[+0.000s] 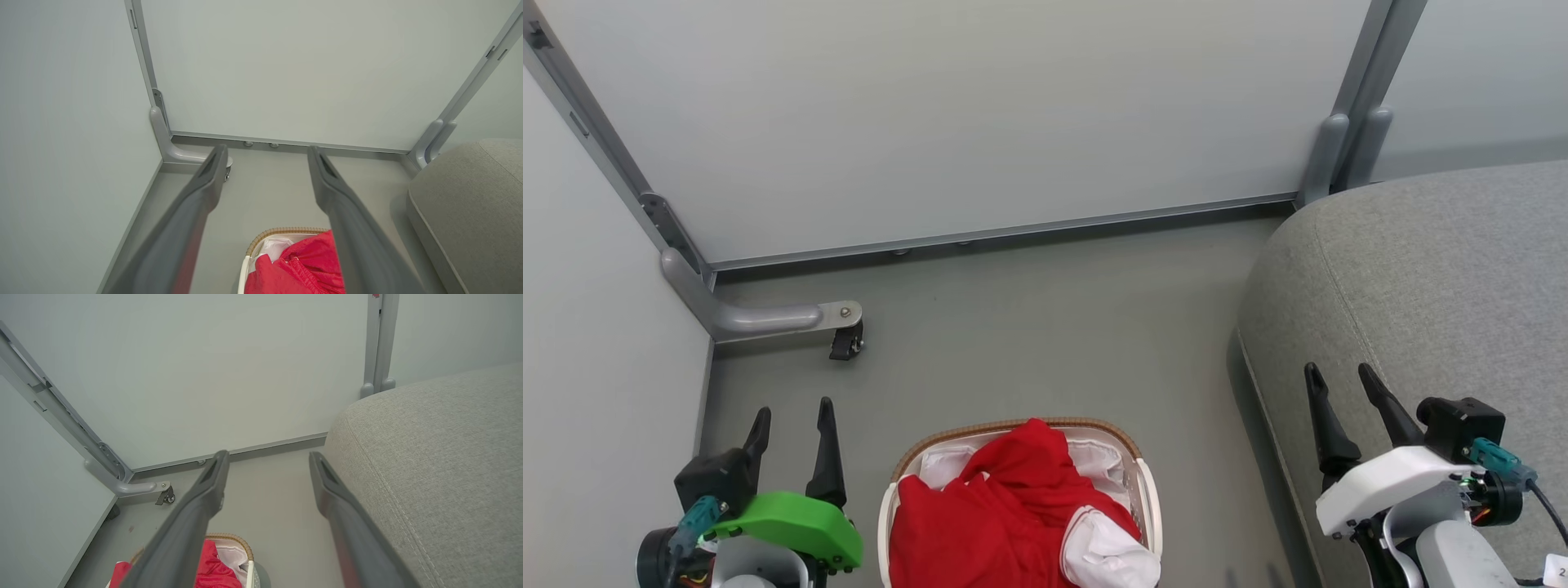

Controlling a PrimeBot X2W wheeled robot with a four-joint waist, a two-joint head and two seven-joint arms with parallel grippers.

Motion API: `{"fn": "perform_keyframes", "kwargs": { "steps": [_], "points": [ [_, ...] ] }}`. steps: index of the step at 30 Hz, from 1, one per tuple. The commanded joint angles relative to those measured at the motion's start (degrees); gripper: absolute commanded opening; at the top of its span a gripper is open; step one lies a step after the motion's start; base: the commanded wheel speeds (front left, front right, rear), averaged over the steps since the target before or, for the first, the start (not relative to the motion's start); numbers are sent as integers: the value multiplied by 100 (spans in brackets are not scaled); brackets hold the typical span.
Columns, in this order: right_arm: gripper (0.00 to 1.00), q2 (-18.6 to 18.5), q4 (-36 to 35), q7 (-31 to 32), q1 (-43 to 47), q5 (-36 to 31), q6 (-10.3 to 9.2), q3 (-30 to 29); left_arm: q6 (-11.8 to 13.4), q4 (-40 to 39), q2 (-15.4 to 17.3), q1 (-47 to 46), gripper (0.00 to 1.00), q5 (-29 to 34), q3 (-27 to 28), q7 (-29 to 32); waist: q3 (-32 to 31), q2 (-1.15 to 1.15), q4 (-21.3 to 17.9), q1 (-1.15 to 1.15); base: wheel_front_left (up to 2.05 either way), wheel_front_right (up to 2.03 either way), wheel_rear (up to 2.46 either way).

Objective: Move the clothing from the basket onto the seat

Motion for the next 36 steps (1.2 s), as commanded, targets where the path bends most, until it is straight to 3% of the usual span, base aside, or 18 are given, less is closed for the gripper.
{"fn": "perform_keyframes", "kwargs": {
  "steps": [1,12,27,36],
  "points": [
    [100,-17,4,-57,14,-160,2,-23,33,0,50,-4,100,135,-6,-58,-2,0,0,0,0,0,0],
    [100,36,88,-203,38,-773,2,-126,-29,21,-67,142,100,592,95,-199,-51,0,4,0,0,0,0],
    [100,61,330,-370,41,-1486,2,-97,-385,364,-243,222,100,1160,222,-366,-55,0,-37,0,0,0,0],
    [100,78,127,-455,-273,-1849,2,-103,-547,547,-308,-133,100,1431,97,-462,461,0,-134,0,0,0,0]
  ]
}}
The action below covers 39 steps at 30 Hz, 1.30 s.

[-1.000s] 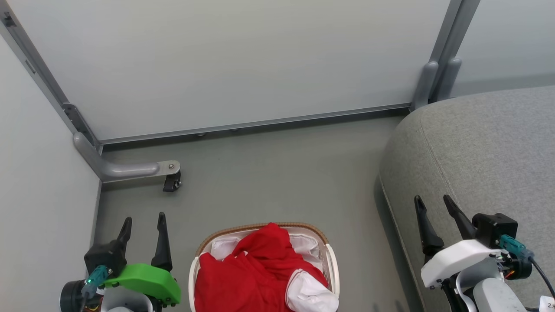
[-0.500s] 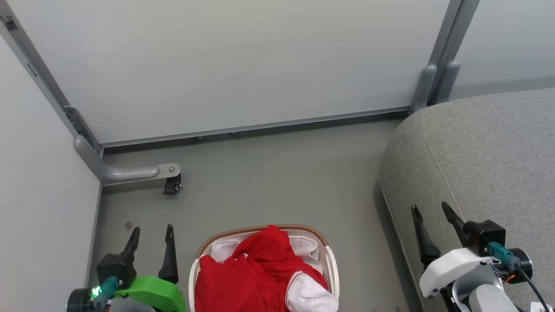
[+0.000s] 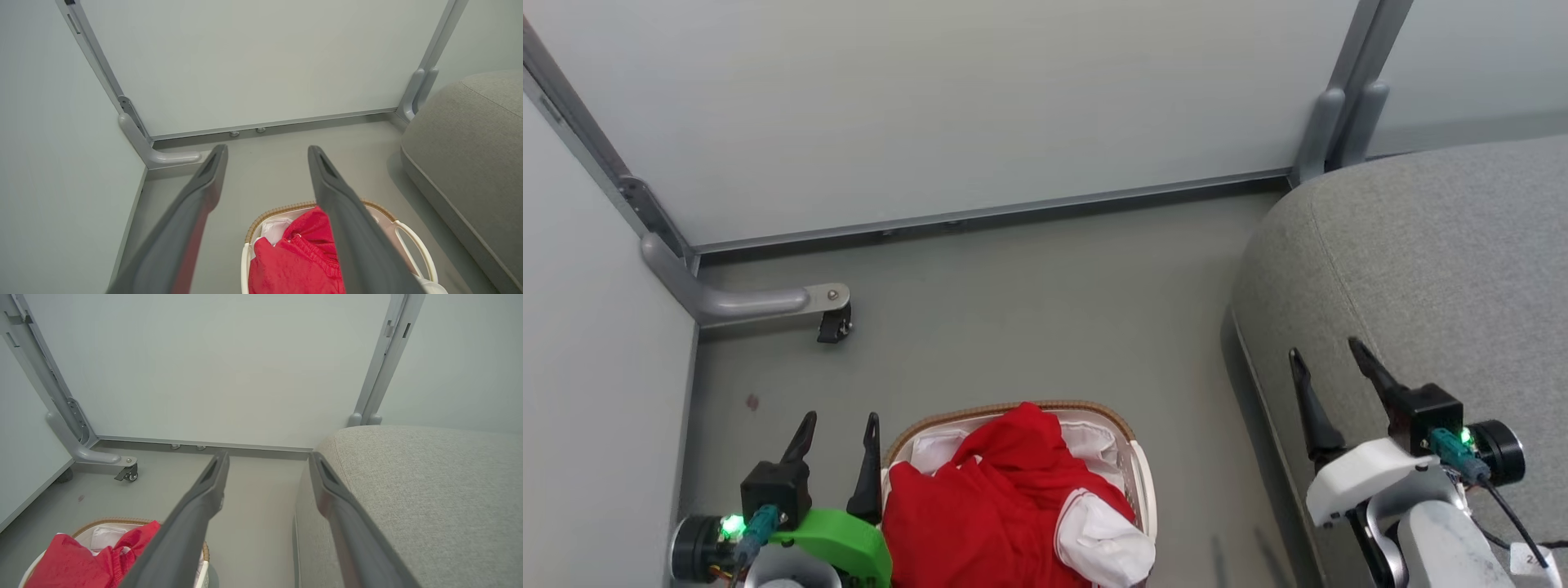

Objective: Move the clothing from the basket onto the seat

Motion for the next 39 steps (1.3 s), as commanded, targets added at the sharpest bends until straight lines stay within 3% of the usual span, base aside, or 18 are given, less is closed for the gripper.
{"fn": "perform_keyframes", "kwargs": {
  "steps": [1,10,21,30,39],
  "points": [
    [100,-4,-74,-48,-141,-103,2,-8,-34,64,2,-176,100,98,-34,-48,369,0,-73,0,0,0,0],
    [100,38,-489,-84,-709,-206,1,49,-93,531,47,-950,100,123,-311,-77,1387,0,-322,0,0,0,0],
    [100,53,-1111,-78,-1414,148,1,206,-98,1303,315,-2161,100,-152,-1080,-76,2640,0,-660,0,0,0,0],
    [100,51,-1481,-77,-1935,434,1,619,-97,2399,572,-3080,100,-128,-1838,-76,3487,0,-1043,0,0,0,0],
    [100,51,-1753,-77,-2158,783,0,884,-96,3703,575,-3869,100,-121,-2879,80,4128,0,-1346,0,0,0,0]
  ]
}}
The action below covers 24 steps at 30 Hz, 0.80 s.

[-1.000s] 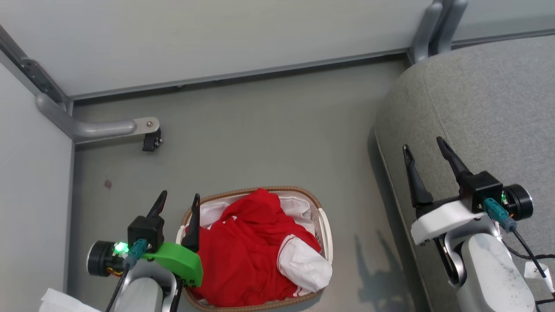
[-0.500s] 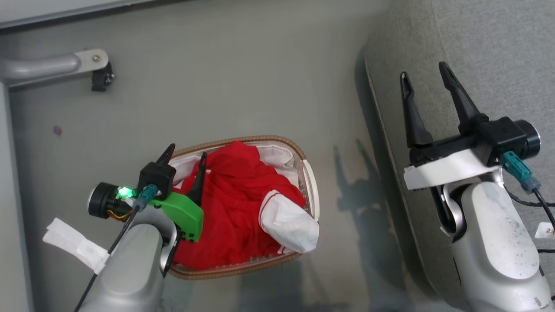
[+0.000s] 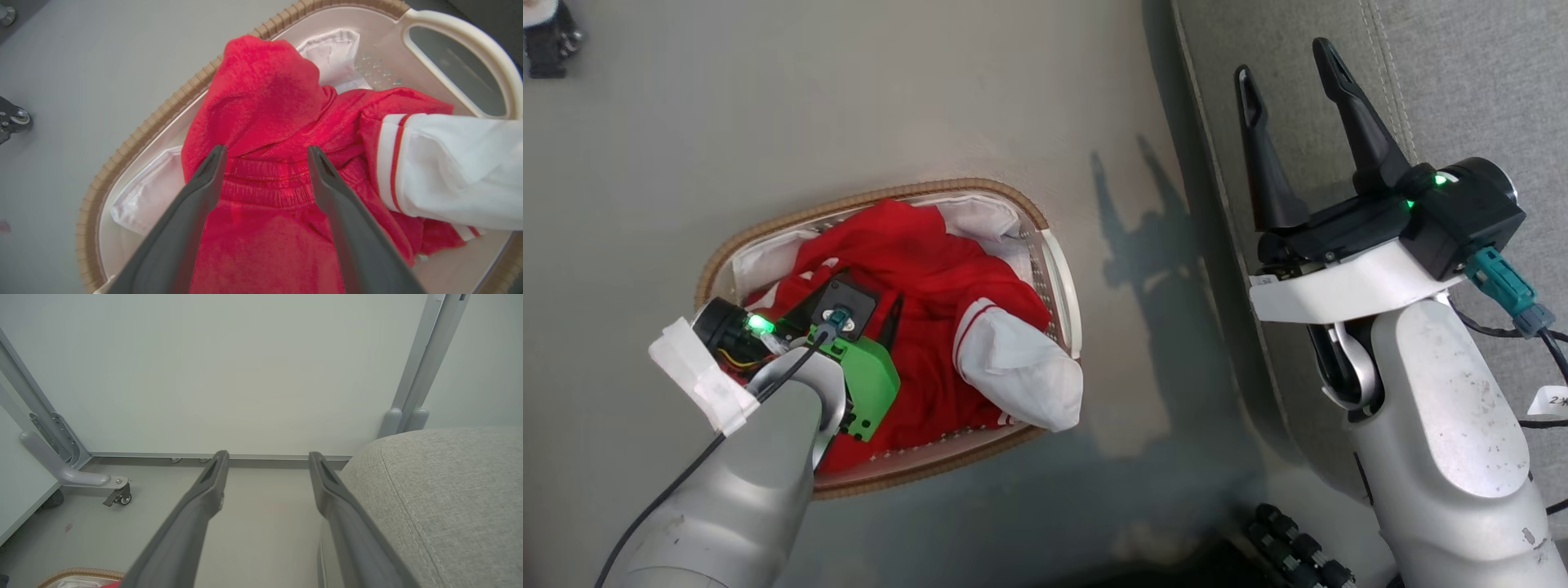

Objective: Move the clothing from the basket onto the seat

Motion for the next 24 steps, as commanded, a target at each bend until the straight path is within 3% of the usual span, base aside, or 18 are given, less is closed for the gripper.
{"fn": "perform_keyframes", "kwargs": {
  "steps": [1,9,19,20,21,22,24],
  "points": [
    [100,-10,-34,-12,-88,69,-4,27,-15,155,61,-173,100,1,-90,78,477,0,-354,-1,0,0,0],
    [100,-9,-93,-12,-116,220,-4,191,-15,841,129,-632,100,-63,-386,663,838,0,-536,-1,0,0,0],
    [100,-9,-139,-12,-143,405,-4,262,41,1046,172,-634,100,-99,-482,1294,1006,0,-610,-1,0,0,0],
    [100,-10,-127,-12,-140,403,-4,269,34,1053,171,-598,91,-115,-495,1355,992,0,-612,-1,0,0,0],
    [100,-9,-112,-12,-133,398,-4,275,23,1059,163,-552,51,-142,-510,1412,967,0,-612,-1,0,0,0],
    [100,-9,-91,-12,-124,394,-4,282,15,1062,159,-497,2,-171,-522,1448,928,0,-614,-1,0,0,0],
    [100,-10,-55,-12,-98,386,-4,292,0,1071,143,-396,0,-199,-560,1506,845,0,-617,-1,0,0,0]
  ]
}}
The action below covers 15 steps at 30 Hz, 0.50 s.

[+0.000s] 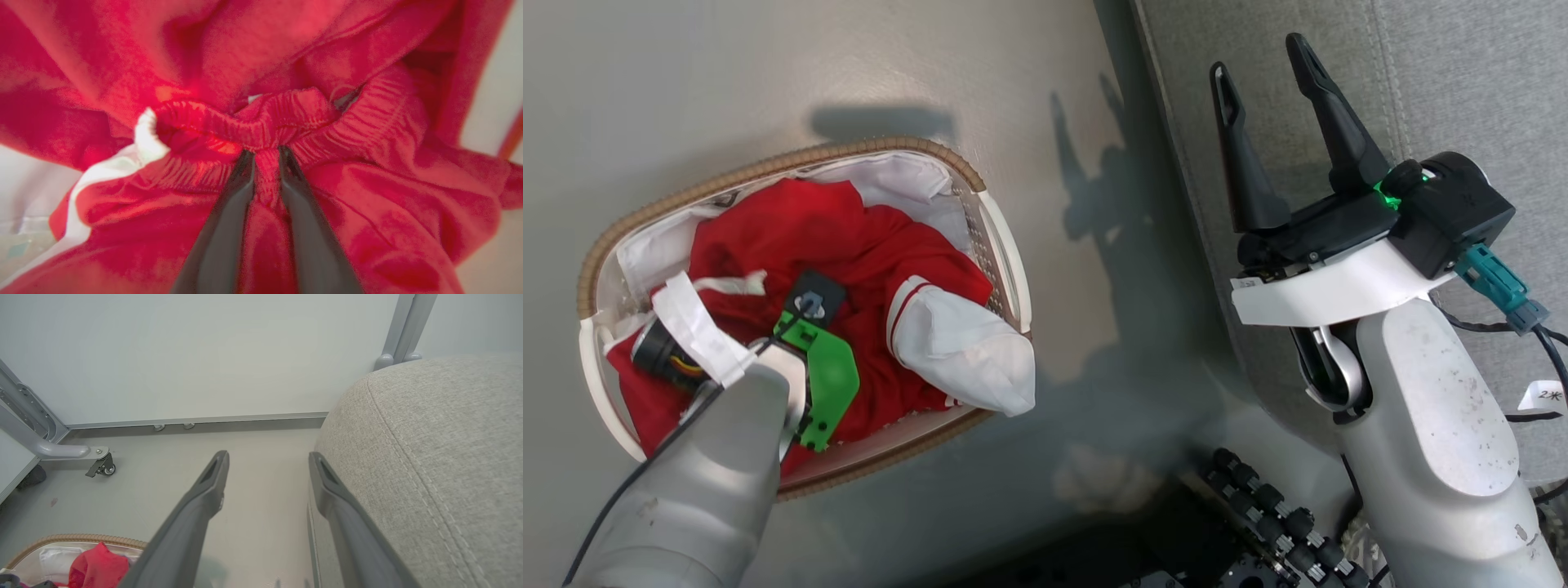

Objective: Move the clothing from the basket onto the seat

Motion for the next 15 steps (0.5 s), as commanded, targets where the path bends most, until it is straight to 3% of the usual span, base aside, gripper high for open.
{"fn": "perform_keyframes", "kwargs": {
  "steps": [1,15],
  "points": [
    [100,-11,22,-13,-3,-3,-4,6,-30,33,30,150,0,-32,-29,40,-109,0,0,0,0,0,0],
    [100,-15,478,-13,497,-273,-4,-55,-43,10,-376,834,0,-532,-25,-854,-1579,0,241,0,0,0,0]
  ]
}}
